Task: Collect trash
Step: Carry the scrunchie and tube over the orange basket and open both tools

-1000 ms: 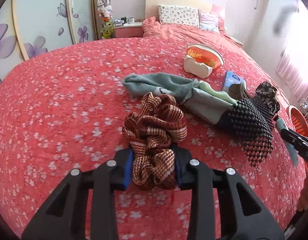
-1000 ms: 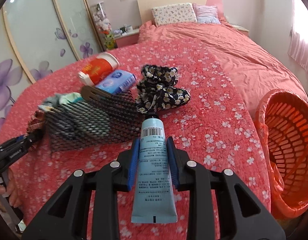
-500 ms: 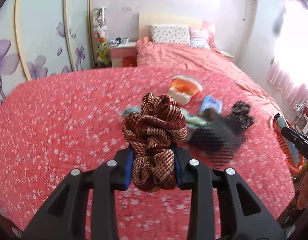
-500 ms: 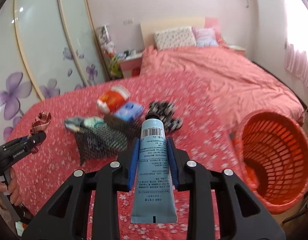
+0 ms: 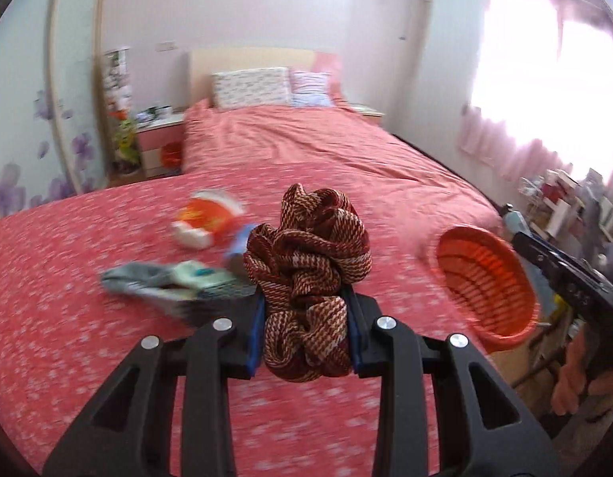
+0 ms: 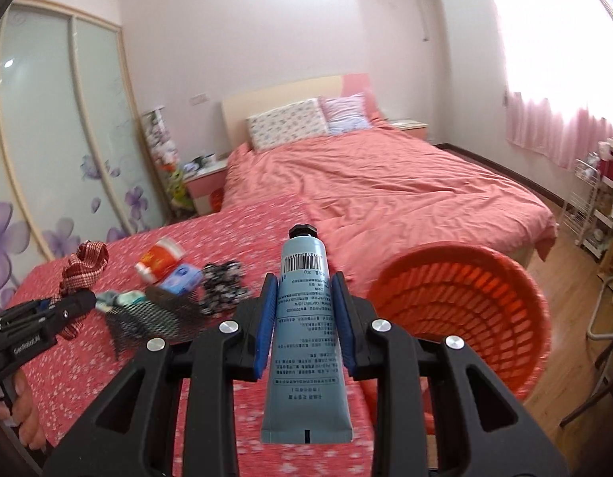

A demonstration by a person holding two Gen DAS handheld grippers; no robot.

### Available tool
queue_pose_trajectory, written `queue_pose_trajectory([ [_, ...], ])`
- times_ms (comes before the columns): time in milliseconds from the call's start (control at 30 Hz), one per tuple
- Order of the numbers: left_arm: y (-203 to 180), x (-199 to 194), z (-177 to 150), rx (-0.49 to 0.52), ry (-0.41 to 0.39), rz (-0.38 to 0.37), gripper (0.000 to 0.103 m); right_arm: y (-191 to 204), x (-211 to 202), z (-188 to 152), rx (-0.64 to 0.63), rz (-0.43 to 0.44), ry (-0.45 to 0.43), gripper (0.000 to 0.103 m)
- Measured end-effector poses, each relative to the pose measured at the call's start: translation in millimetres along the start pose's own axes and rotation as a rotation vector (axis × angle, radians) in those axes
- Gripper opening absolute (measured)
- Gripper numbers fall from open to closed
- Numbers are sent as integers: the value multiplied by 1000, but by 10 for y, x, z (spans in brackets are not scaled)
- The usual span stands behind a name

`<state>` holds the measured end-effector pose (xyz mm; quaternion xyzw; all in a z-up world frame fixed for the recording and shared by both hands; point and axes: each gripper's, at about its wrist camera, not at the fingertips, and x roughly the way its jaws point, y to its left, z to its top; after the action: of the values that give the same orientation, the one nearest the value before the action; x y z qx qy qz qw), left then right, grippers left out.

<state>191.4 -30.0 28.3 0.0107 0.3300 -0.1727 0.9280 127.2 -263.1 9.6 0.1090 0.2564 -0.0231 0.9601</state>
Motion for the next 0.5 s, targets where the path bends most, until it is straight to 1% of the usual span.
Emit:
queue_pose_trajectory([
  [200,-599,248,80,49,14,-117,32,-446,25,3,77,-71,-20,29],
  [367,-1107,511,130,95,40,-192,32,-796,91,-16,140,-93,-15,29],
  [500,-1430,732,131,131,61,-242,32,-1029,144,-24,191,-95,-11,29],
])
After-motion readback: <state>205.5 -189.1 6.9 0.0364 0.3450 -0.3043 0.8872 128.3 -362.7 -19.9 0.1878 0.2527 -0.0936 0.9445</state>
